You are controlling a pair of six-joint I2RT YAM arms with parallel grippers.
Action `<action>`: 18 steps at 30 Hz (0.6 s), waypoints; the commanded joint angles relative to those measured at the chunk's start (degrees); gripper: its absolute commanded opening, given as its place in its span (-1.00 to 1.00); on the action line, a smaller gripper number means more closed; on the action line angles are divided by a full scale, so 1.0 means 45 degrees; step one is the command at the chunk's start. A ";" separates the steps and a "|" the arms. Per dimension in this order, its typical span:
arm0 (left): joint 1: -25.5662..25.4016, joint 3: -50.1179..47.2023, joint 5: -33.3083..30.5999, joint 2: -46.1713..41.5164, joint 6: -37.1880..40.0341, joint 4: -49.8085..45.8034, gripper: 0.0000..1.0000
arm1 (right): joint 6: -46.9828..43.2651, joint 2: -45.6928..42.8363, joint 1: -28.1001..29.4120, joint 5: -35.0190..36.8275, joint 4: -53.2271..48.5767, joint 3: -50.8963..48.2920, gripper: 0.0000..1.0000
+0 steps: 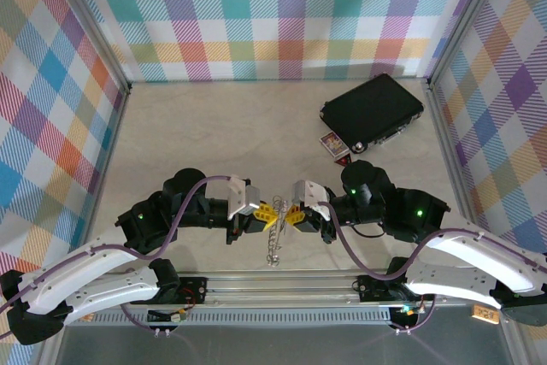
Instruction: Put the keys on the keyring
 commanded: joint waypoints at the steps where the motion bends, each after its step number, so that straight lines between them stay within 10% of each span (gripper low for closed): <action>1: 0.0073 -0.0130 0.0101 -0.0125 -0.0023 0.0814 -1.00 | 0.0103 -0.0069 -0.0089 0.0306 0.0379 0.0147 -1.00; 18: 0.0071 -0.0126 -0.0043 -0.0092 -0.0033 0.0794 -1.00 | 0.0103 -0.0263 -0.0090 0.0316 0.0472 -0.0007 -1.00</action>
